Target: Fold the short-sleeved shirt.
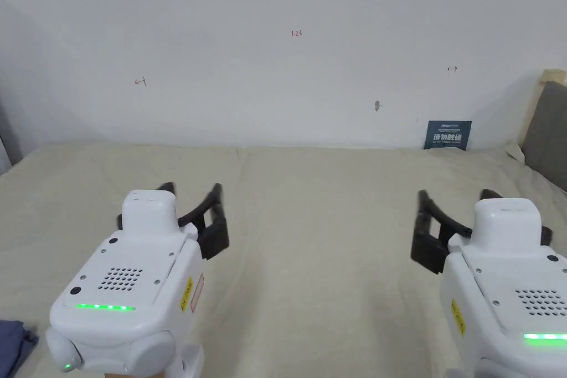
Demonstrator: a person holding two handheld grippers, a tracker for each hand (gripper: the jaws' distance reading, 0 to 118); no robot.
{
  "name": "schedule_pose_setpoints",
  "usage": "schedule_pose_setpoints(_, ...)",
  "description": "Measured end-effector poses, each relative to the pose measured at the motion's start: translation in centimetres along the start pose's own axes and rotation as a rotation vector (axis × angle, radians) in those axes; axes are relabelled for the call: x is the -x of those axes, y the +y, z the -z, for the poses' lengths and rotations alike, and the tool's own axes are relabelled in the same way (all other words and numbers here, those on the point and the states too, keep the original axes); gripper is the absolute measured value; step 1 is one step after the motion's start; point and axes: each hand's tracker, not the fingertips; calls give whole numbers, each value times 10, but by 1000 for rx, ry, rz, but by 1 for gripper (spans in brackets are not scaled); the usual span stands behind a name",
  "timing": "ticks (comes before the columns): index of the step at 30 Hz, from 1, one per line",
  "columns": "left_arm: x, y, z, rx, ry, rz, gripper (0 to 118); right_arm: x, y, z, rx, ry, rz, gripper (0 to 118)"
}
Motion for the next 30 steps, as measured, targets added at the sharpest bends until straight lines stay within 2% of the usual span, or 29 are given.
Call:
schedule_pose_setpoints(1,0,2,3,16,9,-3,114,0,0,0,6,2,2,101)
schedule_pose_setpoints(2,0,2,4,29,12,-5,118,2,-2,-1,0,-5,4,101)
schedule_pose_setpoints(9,3,3,5,24,29,-2,118,0,-2,-1,-9,-20,24,101)
schedule_pose_setpoints(30,10,-1,3,11,30,-19,118,1,1,0,-19,-18,5,101)
